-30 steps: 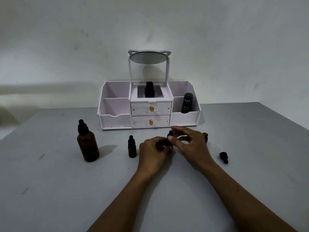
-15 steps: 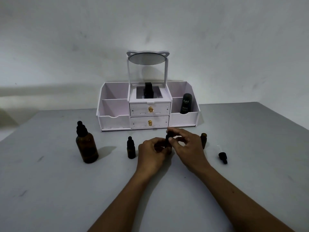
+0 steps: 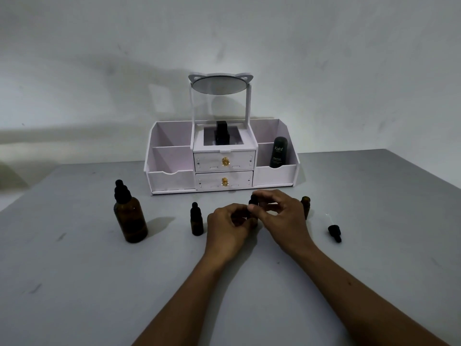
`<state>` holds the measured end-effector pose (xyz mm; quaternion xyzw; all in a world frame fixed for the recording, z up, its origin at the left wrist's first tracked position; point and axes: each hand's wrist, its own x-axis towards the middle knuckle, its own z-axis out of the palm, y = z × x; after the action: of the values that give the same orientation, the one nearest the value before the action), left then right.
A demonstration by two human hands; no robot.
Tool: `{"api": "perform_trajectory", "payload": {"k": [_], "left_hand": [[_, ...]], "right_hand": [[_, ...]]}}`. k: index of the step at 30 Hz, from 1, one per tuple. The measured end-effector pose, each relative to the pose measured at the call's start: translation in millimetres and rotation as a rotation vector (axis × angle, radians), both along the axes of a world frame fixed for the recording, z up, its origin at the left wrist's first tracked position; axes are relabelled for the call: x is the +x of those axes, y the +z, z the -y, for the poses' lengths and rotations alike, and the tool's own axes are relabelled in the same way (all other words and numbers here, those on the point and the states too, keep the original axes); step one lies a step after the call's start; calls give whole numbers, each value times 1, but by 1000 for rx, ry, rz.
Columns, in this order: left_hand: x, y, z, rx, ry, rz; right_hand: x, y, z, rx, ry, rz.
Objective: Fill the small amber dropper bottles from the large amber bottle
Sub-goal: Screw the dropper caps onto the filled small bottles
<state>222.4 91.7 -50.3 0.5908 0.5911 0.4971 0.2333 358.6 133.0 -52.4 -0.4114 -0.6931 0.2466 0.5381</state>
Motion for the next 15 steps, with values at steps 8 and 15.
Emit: {"api": "perform_trajectory", "payload": {"k": [8, 15], "left_hand": [[1, 1, 0, -24, -3, 14], [0, -1, -1, 6, 6, 8]], "right_hand": [[-1, 0, -1, 9, 30, 15], [-1, -1, 1, 27, -10, -20]]}}
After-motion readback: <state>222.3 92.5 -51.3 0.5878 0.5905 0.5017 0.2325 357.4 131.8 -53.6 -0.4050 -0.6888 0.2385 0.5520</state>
